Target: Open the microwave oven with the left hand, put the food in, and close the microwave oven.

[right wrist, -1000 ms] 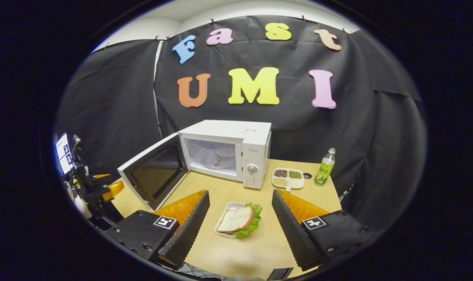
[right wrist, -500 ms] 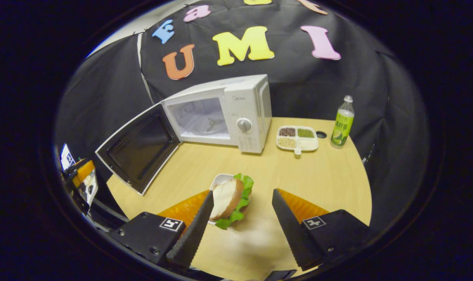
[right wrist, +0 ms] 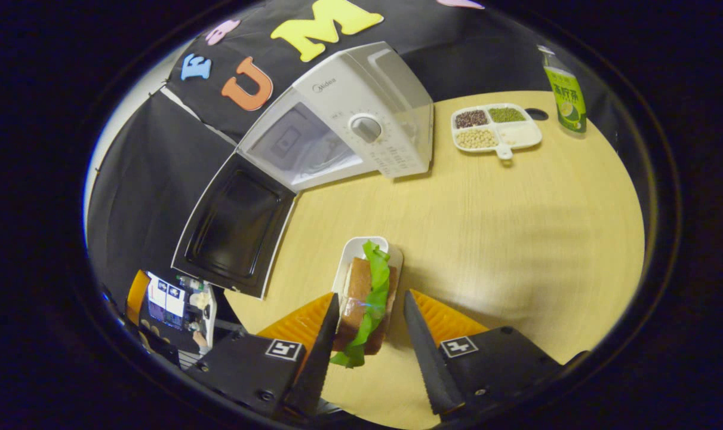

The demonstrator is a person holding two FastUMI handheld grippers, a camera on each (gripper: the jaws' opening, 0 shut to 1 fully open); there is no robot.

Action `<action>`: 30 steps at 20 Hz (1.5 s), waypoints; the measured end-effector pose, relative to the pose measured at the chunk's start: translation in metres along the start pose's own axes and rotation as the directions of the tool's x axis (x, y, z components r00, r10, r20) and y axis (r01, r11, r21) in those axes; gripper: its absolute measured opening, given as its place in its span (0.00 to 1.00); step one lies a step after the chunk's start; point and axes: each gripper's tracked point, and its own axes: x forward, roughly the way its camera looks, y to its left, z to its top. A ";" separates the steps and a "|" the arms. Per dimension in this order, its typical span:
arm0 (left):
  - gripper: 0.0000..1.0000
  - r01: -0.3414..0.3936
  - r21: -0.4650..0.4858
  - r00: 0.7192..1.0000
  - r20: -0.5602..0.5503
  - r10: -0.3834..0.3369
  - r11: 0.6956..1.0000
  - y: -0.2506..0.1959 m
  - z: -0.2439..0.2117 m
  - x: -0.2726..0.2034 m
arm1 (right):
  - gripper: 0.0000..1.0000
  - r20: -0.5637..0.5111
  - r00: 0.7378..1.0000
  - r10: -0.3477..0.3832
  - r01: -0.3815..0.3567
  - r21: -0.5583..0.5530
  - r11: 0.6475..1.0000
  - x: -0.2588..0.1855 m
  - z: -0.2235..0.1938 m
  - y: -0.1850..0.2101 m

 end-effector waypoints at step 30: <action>0.97 0.257 0.054 0.966 0.010 -0.257 0.965 0.061 0.009 0.056 | 0.38 0.540 0.842 0.009 -0.109 0.154 0.982 0.059 0.168 0.196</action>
